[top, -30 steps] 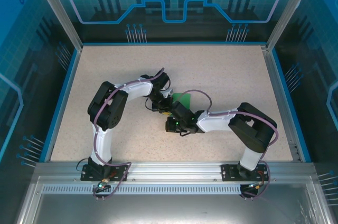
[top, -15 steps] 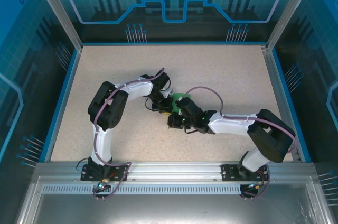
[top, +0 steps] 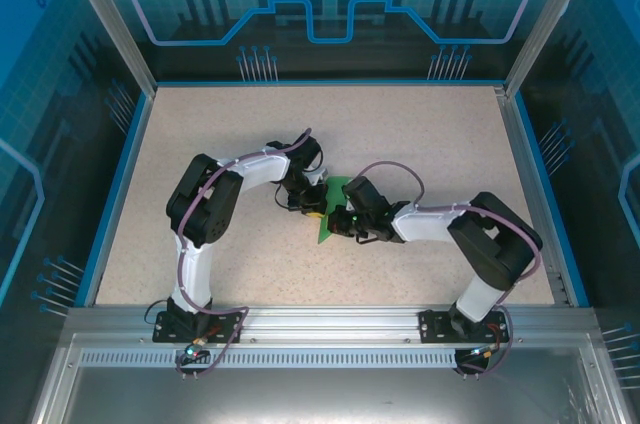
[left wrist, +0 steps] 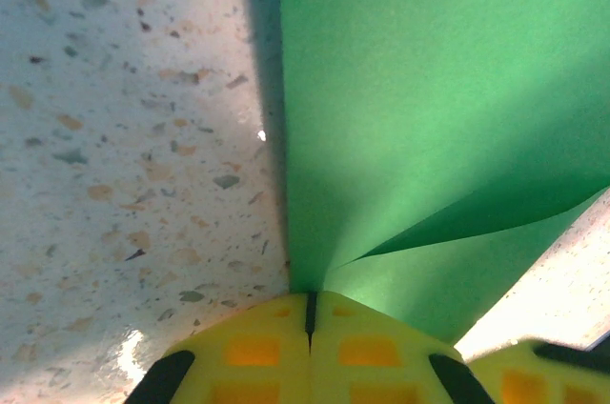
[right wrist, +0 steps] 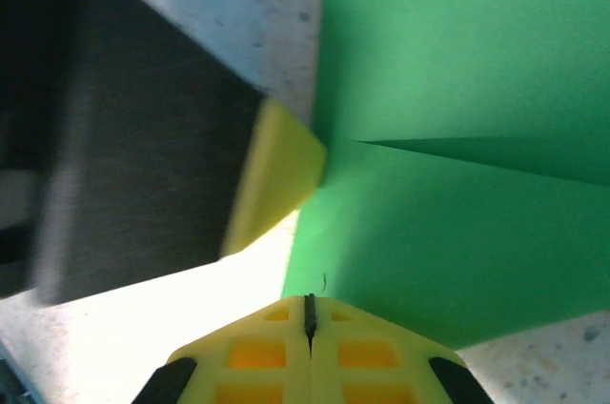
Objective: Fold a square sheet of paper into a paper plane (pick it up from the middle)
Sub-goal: Third fold the triangle at the center of the table.
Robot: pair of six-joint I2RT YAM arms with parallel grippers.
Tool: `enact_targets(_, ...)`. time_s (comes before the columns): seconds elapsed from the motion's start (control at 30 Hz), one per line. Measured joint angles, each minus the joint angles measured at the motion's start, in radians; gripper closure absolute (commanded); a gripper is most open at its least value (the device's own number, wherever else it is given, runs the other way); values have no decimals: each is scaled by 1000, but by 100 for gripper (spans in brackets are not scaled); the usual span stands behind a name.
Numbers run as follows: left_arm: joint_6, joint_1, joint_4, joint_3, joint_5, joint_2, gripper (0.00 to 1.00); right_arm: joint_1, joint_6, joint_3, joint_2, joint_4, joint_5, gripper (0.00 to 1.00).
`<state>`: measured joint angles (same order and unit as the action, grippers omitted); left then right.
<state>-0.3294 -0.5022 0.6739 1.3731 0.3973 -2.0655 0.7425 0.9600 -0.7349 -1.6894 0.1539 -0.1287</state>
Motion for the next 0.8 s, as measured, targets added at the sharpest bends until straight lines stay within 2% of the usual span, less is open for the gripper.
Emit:
enact_targets(0.4,0,0,2,2,0,-1,95,-4,-26,-26,-37,-24,19,100)
enact_targets(0.8,0,0,6,6,0,-4,95,-57,-50,12,50,-106,87,100)
